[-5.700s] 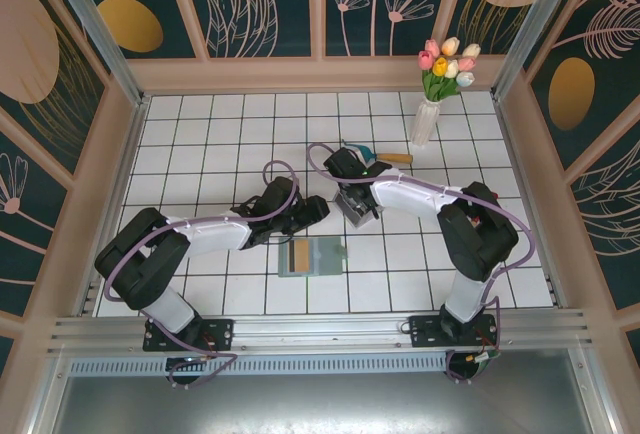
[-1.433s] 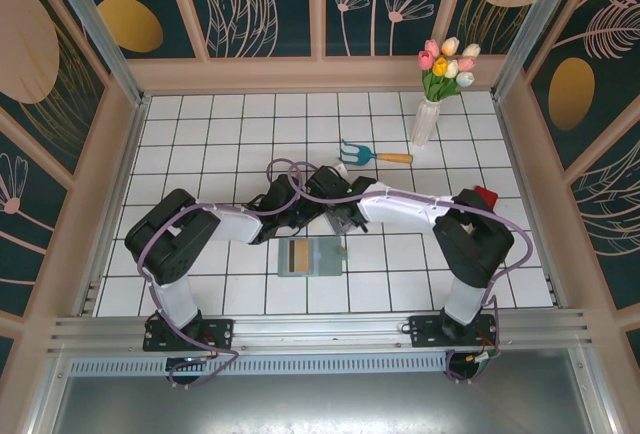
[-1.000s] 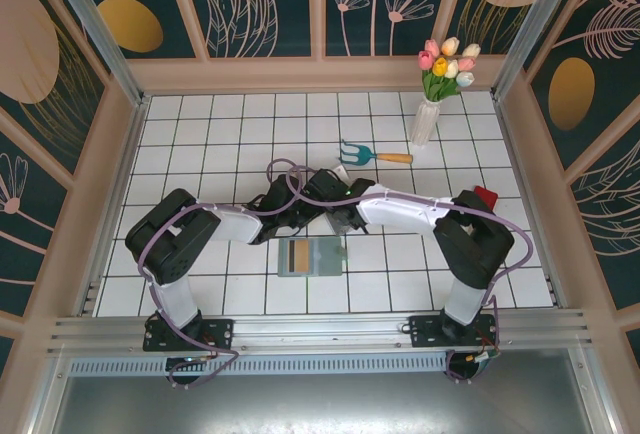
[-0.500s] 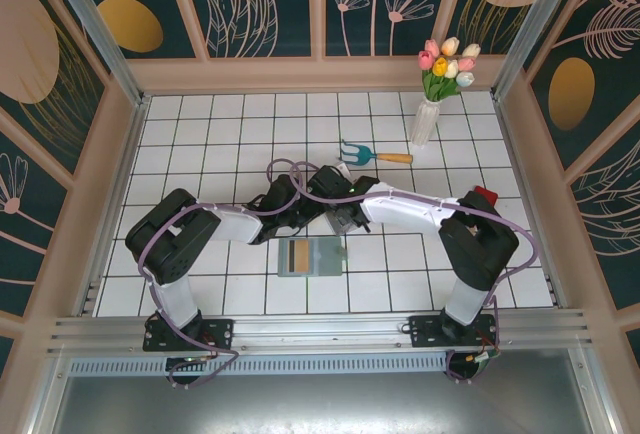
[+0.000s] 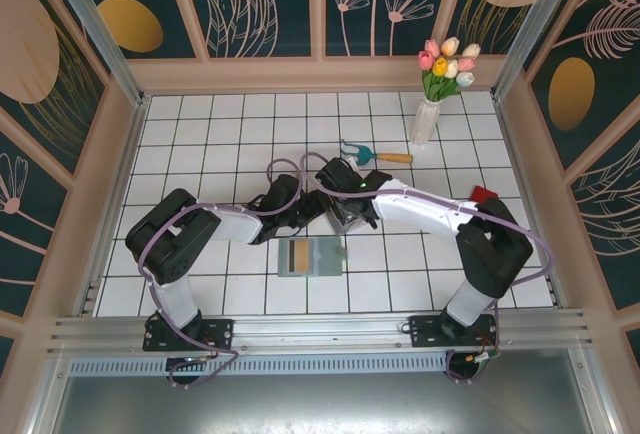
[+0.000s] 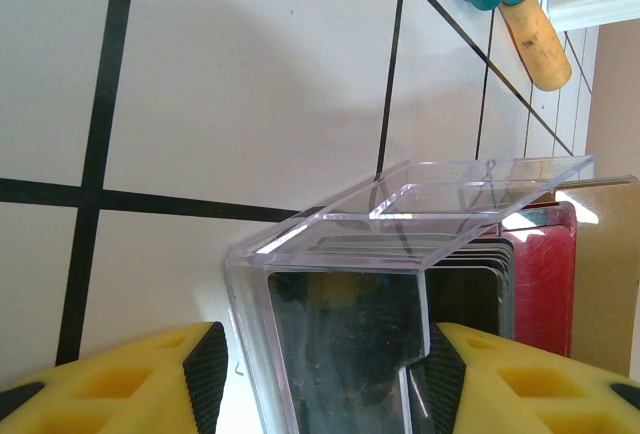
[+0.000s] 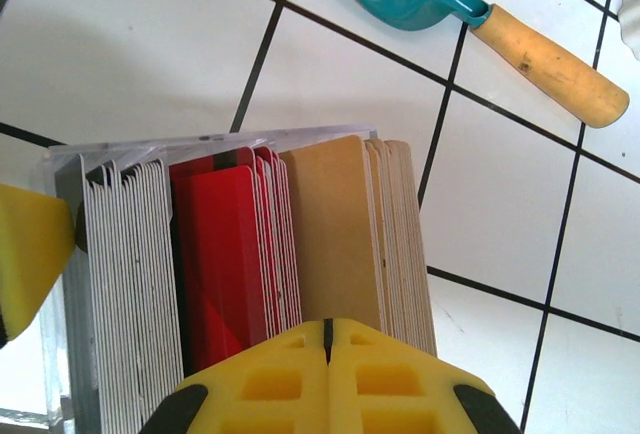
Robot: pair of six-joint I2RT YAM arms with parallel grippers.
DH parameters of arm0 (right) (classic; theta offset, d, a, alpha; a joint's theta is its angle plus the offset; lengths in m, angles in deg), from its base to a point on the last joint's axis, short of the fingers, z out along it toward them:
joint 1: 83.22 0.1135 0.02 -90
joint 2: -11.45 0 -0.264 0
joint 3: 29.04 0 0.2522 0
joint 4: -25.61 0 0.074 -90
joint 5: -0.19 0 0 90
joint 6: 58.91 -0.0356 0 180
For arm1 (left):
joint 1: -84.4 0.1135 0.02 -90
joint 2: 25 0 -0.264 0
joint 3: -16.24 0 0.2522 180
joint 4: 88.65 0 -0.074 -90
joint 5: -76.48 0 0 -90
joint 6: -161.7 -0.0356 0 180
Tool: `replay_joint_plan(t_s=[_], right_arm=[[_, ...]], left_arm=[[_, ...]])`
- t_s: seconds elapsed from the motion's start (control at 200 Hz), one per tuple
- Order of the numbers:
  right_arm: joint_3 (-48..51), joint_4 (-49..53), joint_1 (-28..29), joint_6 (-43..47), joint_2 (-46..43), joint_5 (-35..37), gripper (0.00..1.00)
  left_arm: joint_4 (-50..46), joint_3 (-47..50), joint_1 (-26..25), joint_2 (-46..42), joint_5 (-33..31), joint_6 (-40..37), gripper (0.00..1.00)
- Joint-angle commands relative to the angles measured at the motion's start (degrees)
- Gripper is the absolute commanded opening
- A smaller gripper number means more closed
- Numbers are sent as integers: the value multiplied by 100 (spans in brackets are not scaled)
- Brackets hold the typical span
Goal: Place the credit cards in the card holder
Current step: Pick up the credit card from the storage box.
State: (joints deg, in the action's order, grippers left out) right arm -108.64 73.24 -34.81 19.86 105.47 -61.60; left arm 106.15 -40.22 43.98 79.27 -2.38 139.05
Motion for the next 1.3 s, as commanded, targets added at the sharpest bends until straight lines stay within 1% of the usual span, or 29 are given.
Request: replay_joint_plan(t_s=[0.0,0.065,0.21,0.275,0.37,0.47,0.525,0.746,0.936,1.066,1.201,1.296], right_arm=[[20,23,-110,1,-182,-518,11],[12,53,-114,-3,-29,-492,13],[-34,82,-105,85,303,-423,26],[-49,50,-101,83,386,-351,34],[-69,43,-103,116,496,-232,36],[-56,93,-88,149,651,-108,42],[-35,148,-53,143,761,-14,42],[2,352,176,34,1059,778,41],[-108,407,189,12,742,1196,32],[-157,410,153,67,543,1211,26],[-140,415,130,75,495,1106,16],[-139,445,134,54,493,1078,16]], left_arm=[[-746,242,6,442,-252,-2,57],[-733,221,0,454,-235,-10,57],[-742,226,3,453,-235,-8,57],[-737,218,5,462,-234,-5,57],[-732,209,5,463,-222,-1,57],[-729,209,4,467,-230,-8,57],[-737,214,0,465,-226,-6,57],[-743,218,3,489,-251,-1,56],[-770,224,7,515,-283,-3,56],[-789,221,-1,518,-296,-4,56],[-791,228,5,511,-296,-8,56],[-795,244,3,505,-305,-6,56]])
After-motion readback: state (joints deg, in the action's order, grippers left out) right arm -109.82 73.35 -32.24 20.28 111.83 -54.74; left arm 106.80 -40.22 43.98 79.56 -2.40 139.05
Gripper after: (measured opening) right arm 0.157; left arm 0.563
